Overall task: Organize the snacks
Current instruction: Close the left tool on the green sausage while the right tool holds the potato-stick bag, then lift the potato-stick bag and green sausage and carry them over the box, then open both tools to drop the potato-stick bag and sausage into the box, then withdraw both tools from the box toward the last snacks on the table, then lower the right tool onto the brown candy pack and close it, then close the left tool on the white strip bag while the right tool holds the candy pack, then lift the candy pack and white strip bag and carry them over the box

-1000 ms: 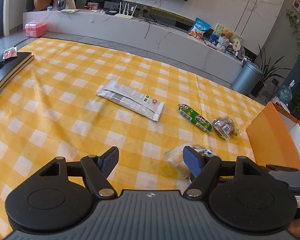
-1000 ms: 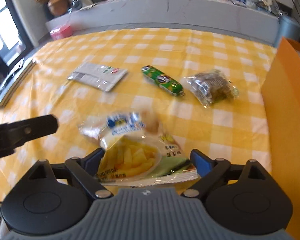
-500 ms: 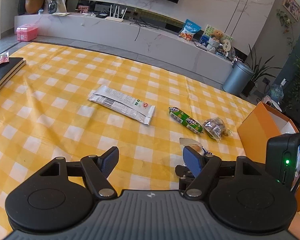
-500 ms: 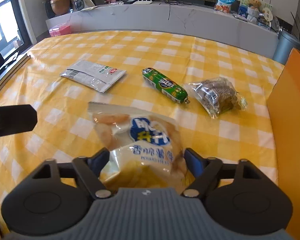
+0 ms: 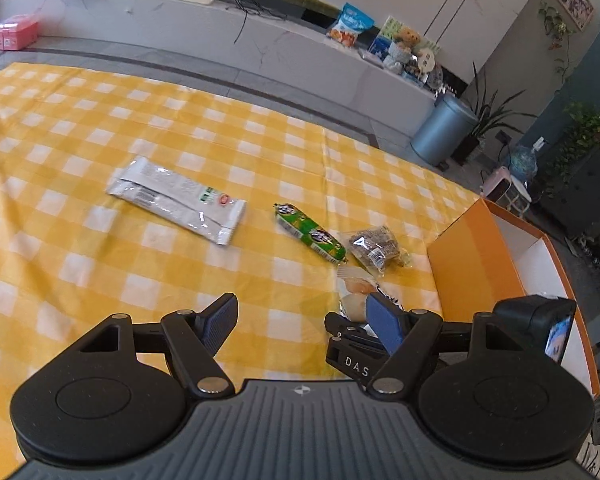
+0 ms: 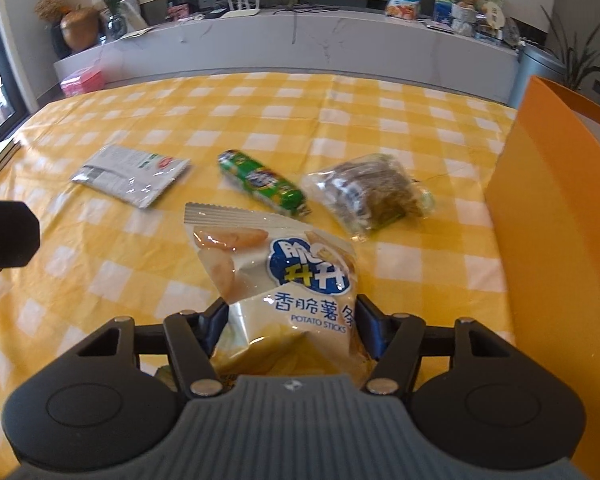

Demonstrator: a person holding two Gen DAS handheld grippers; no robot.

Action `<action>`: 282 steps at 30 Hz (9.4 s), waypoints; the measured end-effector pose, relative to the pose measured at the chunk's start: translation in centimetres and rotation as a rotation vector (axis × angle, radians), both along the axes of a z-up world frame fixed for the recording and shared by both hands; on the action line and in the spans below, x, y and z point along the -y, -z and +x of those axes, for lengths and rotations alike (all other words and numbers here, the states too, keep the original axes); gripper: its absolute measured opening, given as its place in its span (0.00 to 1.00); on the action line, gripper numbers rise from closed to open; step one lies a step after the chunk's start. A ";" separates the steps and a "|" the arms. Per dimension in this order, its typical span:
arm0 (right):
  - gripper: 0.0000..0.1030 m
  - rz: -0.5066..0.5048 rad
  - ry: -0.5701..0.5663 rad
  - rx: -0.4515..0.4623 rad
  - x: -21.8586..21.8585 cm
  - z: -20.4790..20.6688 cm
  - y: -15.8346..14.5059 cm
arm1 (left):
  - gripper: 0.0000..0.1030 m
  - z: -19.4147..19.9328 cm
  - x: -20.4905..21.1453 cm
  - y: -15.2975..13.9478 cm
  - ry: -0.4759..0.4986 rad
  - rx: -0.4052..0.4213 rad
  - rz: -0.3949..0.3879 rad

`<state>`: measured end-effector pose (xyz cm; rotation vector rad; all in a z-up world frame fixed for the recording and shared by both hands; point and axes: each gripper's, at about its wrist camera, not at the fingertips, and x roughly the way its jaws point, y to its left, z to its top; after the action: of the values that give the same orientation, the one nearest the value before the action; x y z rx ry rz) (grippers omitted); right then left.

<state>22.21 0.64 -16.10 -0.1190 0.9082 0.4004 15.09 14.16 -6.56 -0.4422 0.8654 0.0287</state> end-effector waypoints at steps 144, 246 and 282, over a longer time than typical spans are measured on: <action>0.88 0.264 0.703 0.198 26.1 -4.0 -9.2 | 0.72 6.4 17.9 -3.3 0.272 0.221 0.262; 0.46 0.195 0.341 0.063 4.8 10.3 0.7 | 0.77 11.6 -10.8 4.8 -0.405 -0.377 -0.056; 0.40 0.272 0.315 0.038 5.0 8.7 0.1 | 0.65 13.0 -5.8 7.4 -0.193 -0.540 0.236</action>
<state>30.93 -4.38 -16.15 0.2632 0.8112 0.2236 28.06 20.00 -13.95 -0.2964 1.3287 0.4405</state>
